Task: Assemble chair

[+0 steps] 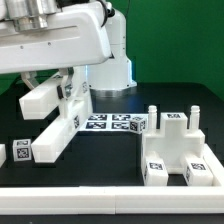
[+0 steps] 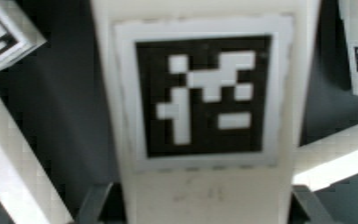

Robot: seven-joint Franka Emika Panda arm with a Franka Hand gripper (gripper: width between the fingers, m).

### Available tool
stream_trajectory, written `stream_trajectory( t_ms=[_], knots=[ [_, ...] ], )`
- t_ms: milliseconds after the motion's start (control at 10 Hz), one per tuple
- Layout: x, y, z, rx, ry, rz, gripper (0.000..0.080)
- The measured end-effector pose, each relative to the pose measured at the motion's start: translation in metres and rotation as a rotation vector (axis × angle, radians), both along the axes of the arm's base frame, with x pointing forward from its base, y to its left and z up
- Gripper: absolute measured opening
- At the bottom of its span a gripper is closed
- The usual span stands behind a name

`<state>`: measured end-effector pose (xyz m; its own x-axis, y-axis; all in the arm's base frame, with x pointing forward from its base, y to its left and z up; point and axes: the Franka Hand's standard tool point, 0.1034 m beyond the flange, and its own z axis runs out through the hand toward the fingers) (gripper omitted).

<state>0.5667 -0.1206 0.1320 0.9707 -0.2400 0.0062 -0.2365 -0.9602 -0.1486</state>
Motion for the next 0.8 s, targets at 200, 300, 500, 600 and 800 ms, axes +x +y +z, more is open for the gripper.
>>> stream_trajectory(
  t_ms=[200, 300, 500, 600, 800],
  knots=[
    [-0.004, -0.005, -0.003, 0.007, -0.001, 0.001, 0.0287],
    [-0.004, -0.004, -0.003, 0.007, -0.001, 0.005, 0.0287],
    [-0.007, -0.013, -0.013, -0.052, 0.034, 0.058, 0.0287],
    [-0.008, -0.025, -0.018, -0.063, 0.044, 0.053, 0.0287],
    [0.001, -0.023, -0.016, -0.151, 0.059, 0.001, 0.0287]
  ],
)
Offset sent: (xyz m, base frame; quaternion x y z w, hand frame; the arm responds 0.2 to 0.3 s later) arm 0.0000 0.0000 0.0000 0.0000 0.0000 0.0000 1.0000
